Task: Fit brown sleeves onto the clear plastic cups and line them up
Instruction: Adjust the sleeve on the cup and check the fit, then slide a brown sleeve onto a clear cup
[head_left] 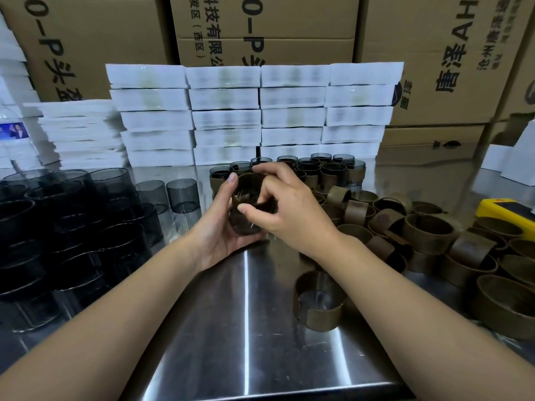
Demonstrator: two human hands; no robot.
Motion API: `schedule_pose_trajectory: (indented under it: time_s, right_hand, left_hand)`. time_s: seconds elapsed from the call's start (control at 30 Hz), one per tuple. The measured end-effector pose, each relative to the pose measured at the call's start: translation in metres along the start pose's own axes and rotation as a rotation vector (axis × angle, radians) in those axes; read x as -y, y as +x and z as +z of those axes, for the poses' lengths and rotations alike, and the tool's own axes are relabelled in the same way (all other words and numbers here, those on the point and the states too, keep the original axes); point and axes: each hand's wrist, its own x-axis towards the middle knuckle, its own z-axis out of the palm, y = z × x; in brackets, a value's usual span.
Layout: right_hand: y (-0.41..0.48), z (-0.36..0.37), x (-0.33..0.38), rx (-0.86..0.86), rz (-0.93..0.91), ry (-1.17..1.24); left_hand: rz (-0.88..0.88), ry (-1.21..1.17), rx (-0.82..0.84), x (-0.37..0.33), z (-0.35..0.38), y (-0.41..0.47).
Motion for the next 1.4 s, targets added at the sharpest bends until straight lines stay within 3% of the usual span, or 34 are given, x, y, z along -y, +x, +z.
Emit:
schedule_pose_trajectory:
  time_s: [0.3,0.6,0.77,1.4]
  right_hand:
    - [0.0,0.001,-0.002,0.047,-0.028,0.004]
    - [0.005,0.004,-0.004,0.069,0.382,0.264]
    - [0.011,0.007,-0.009,0.081,0.465,0.391]
    - [0.016,0.002,-0.021,0.038,0.489,0.388]
  left_hand:
    - [0.025,-0.009,-0.016,0.0,-0.002,0.001]
    - [0.143,-0.113,-0.135,-0.002,-0.001,0.004]
    - [0.193,-0.033,-0.204,-0.003,-0.002,0.003]
    - [0.216,0.147,-0.24,-0.006,-0.002,-0.003]
